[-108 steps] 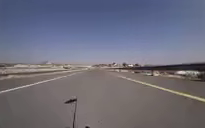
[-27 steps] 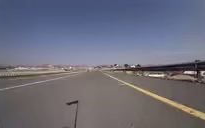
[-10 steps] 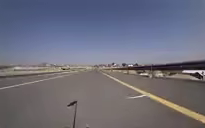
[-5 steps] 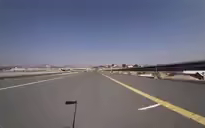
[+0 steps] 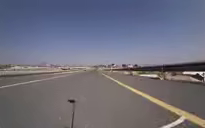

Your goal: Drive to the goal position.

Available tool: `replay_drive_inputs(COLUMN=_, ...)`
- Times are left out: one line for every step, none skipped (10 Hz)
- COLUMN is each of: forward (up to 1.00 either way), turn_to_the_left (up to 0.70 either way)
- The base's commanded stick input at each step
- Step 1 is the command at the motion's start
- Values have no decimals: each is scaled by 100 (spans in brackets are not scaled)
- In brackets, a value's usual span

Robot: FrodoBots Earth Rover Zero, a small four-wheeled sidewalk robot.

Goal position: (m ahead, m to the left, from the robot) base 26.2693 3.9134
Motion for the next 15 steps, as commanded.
replay_drive_inputs(forward=100, turn_to_the_left=0)
replay_drive_inputs(forward=100, turn_to_the_left=0)
replay_drive_inputs(forward=100, turn_to_the_left=0)
replay_drive_inputs(forward=100, turn_to_the_left=0)
replay_drive_inputs(forward=100, turn_to_the_left=0)
replay_drive_inputs(forward=100, turn_to_the_left=0)
replay_drive_inputs(forward=100, turn_to_the_left=0)
replay_drive_inputs(forward=100, turn_to_the_left=0)
replay_drive_inputs(forward=100, turn_to_the_left=0)
replay_drive_inputs(forward=100, turn_to_the_left=0)
replay_drive_inputs(forward=100, turn_to_the_left=0)
replay_drive_inputs(forward=100, turn_to_the_left=0)
replay_drive_inputs(forward=100, turn_to_the_left=0)
replay_drive_inputs(forward=100, turn_to_the_left=0)
replay_drive_inputs(forward=100, turn_to_the_left=0)
